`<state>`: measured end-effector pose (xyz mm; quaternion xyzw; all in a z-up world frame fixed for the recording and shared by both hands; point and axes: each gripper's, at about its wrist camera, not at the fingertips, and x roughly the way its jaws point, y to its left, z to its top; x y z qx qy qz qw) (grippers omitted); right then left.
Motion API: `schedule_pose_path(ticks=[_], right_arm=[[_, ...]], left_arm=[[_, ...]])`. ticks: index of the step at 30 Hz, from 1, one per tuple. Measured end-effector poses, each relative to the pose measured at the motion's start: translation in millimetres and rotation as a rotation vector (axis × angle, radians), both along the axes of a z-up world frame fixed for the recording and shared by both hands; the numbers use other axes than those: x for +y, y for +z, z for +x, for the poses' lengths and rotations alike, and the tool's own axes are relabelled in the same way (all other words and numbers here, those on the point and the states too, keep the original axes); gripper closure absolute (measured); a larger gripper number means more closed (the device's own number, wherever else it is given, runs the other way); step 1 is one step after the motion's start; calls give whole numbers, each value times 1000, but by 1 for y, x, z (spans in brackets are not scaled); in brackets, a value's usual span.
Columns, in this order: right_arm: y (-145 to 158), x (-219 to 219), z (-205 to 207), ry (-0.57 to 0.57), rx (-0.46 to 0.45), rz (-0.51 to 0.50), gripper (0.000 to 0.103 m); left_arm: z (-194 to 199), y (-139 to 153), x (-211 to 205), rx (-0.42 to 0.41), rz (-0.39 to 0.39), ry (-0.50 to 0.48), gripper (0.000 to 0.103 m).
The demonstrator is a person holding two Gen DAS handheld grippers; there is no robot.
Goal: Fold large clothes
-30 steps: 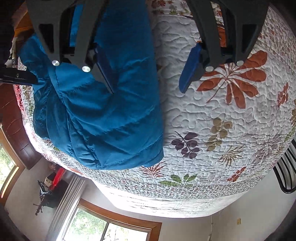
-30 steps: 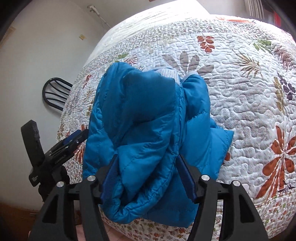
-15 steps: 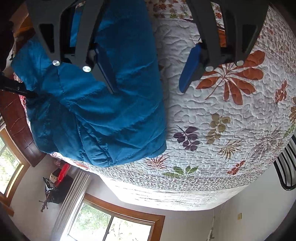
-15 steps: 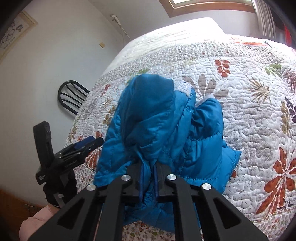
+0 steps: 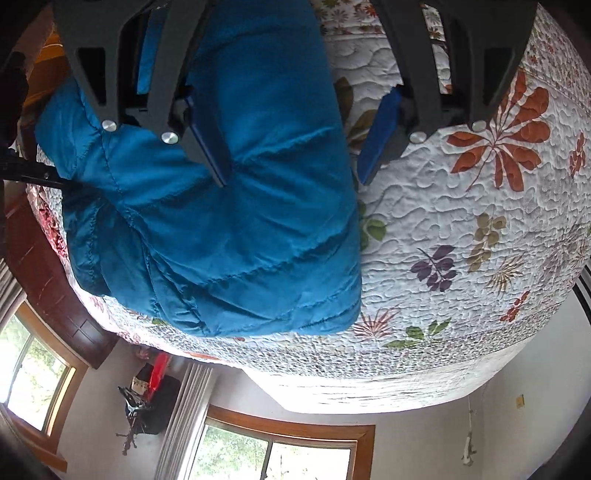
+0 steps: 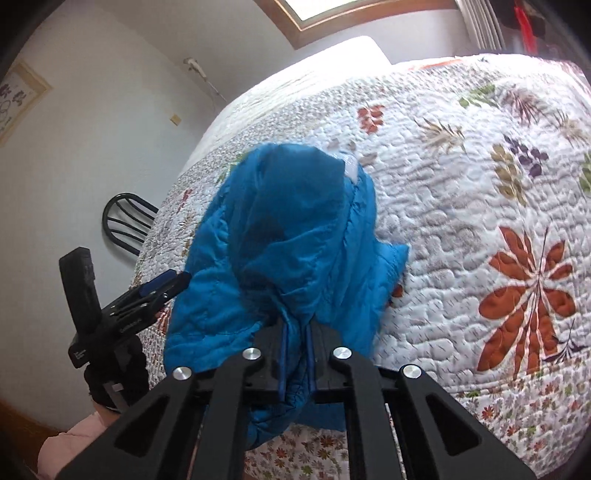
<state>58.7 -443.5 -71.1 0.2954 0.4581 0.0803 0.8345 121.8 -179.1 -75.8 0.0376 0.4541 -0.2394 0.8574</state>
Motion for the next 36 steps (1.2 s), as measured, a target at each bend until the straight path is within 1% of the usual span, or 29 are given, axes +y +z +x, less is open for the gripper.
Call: schedule_pose_path(ticks=[3,7,9,12,15,17,20,22,24,27,29,31,34,36], right_arm=[[-22,-4,-4,-6,15,11,95],[-55,-8,1,-17,38,62,92],[-60,-9,3,-18,39,71,92],[-51,-7,2,-15,31,57,90],[-29,-6,-9,-30,15,7,79],[-8,0,-23,-48,-18,-63,76],[23,13,-43,-55,-77,-149,76],[41,26,-50,-12,-130,-155,76],[49,43,-48,47,-148,-151,76],[47,63,-37,96,-136,-181,76],[38,67,-31,93,-113,-193,76],[29,66,-31,93,-92,-183,77],[12,61,-34,85,-41,-171,83],[-2,56,-35,78,-8,-146,84]], left_arm=[[-1,-13,-6,16,6,-12,31],[2,-27,-5,46,-19,-14,28],[3,-32,-6,50,-20,-13,25],[7,-30,-3,71,-34,-11,25],[7,-19,6,98,-60,-23,32],[0,-8,16,74,-71,-23,33],[-15,4,33,34,-74,-7,31],[-23,10,42,30,-93,2,30],[-30,12,47,29,-98,17,29],[-36,12,48,42,-116,21,29],[-38,11,47,31,-101,26,29],[-40,5,45,35,-87,28,29],[-40,-3,44,59,-77,16,29],[-42,-8,42,61,-74,11,29]])
